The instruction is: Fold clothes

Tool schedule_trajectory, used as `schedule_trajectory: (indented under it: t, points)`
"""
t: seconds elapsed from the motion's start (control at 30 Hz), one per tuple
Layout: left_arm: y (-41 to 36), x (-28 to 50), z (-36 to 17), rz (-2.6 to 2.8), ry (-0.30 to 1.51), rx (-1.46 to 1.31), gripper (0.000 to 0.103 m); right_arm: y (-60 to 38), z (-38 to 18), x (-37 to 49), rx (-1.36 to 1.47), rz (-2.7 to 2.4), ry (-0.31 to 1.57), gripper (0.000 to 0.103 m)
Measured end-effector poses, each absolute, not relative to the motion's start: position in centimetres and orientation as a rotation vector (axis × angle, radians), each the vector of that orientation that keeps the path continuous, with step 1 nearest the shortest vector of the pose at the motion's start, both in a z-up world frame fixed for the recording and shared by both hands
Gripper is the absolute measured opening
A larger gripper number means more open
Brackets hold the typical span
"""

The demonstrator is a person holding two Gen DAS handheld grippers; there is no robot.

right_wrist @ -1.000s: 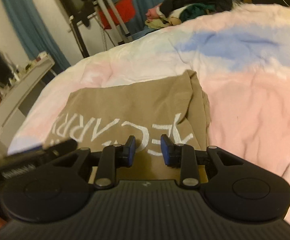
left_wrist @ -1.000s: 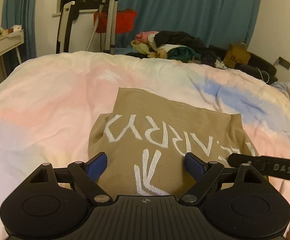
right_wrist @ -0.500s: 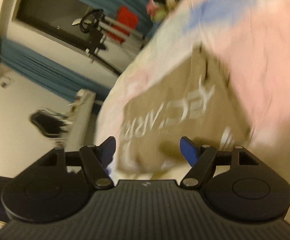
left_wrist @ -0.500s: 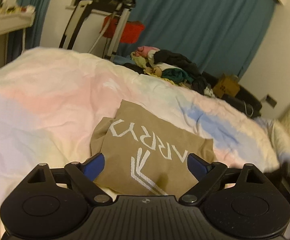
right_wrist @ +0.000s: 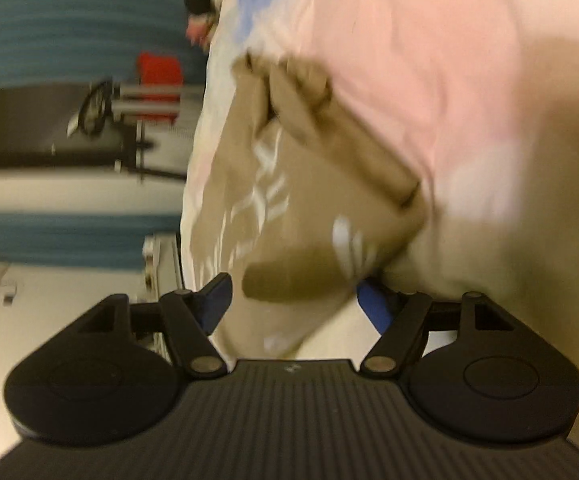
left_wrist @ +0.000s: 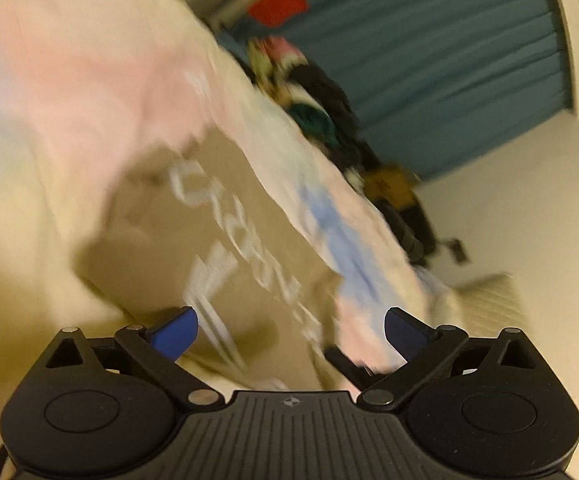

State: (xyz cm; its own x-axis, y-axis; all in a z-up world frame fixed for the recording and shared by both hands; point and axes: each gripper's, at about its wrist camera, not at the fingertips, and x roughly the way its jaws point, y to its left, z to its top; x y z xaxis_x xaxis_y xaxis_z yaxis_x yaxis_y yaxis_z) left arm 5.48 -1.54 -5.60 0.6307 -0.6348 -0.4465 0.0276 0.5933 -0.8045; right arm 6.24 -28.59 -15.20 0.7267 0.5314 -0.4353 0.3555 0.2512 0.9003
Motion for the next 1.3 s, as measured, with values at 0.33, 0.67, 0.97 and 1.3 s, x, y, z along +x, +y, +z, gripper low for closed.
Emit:
schedule_trajectory:
  t: [0.33, 0.67, 0.97, 1.3]
  points:
    - [-4.2, 8.0, -10.9, -0.537, 0.989, -1.073, 0.102, -28.7, -13.9, 6.2, 1.323, 0.123, 0.727, 0.023]
    - [-0.2, 8.3, -13.2, -0.338, 0.835, -1.306, 0.088, -31.1, -12.5, 5.7, 1.34, 0.195, 0.611, 0.019]
    - [-1.9, 9.0, -12.9, -0.325, 0.839, -1.234, 0.059, -31.9, -10.4, 4.0, 1.277, 0.215, 0.618, 0.018]
    - [-6.9, 13.5, -9.1, -0.447, 0.916, -1.11, 0.038, -35.4, -8.5, 2.8, 1.342, 0.138, 0.59, 0.018]
